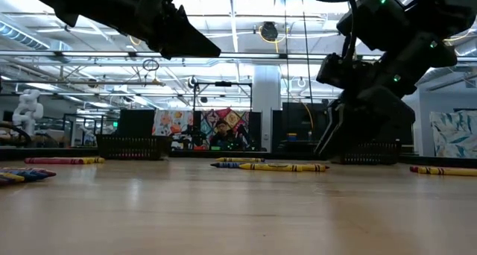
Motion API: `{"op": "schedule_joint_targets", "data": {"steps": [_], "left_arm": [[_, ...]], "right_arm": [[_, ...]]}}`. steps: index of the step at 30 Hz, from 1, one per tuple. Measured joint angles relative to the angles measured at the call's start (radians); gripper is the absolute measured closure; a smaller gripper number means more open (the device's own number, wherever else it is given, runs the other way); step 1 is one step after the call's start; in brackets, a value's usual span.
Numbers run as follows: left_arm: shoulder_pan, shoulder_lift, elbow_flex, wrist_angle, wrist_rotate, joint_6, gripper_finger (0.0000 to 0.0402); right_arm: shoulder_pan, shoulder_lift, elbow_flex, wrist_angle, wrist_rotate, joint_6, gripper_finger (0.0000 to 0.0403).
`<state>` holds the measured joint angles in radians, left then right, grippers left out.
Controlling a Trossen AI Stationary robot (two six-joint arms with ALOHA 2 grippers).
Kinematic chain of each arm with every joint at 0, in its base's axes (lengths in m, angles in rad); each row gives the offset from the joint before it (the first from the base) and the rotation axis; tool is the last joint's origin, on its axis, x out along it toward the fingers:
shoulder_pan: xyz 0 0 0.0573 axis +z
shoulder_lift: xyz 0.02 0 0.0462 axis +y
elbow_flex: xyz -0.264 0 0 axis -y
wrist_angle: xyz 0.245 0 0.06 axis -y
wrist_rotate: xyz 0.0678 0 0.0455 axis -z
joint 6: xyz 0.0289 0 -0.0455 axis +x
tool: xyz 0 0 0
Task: Sort crayons
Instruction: Put the yellow crayon into the bottom black bin
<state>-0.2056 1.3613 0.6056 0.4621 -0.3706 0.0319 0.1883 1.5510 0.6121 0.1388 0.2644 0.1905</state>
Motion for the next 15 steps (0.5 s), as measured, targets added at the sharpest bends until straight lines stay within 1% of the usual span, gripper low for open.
{"op": "schedule_joint_targets", "data": {"steps": [3, 7, 11, 15], "left_arm": [[0.0, 0.0, 0.0, 0.0, 0.0, 0.0, 0.0357], [-0.001, 0.0, -0.002, -0.001, 0.0, 0.0, 0.0357], [-0.002, 0.0, -0.002, -0.001, 0.0, 0.0, 0.0357], [-0.004, 0.0, -0.002, 0.0, 0.0, 0.0, 0.0357]], "right_arm": [[0.006, 0.002, -0.01, 0.021, -0.001, -0.019, 0.0276], [0.013, 0.002, -0.072, 0.174, 0.0, -0.031, 0.0276], [0.012, 0.002, -0.137, 0.315, 0.061, -0.008, 0.0276], [0.012, 0.002, -0.169, 0.366, 0.075, 0.007, 0.0276]]}}
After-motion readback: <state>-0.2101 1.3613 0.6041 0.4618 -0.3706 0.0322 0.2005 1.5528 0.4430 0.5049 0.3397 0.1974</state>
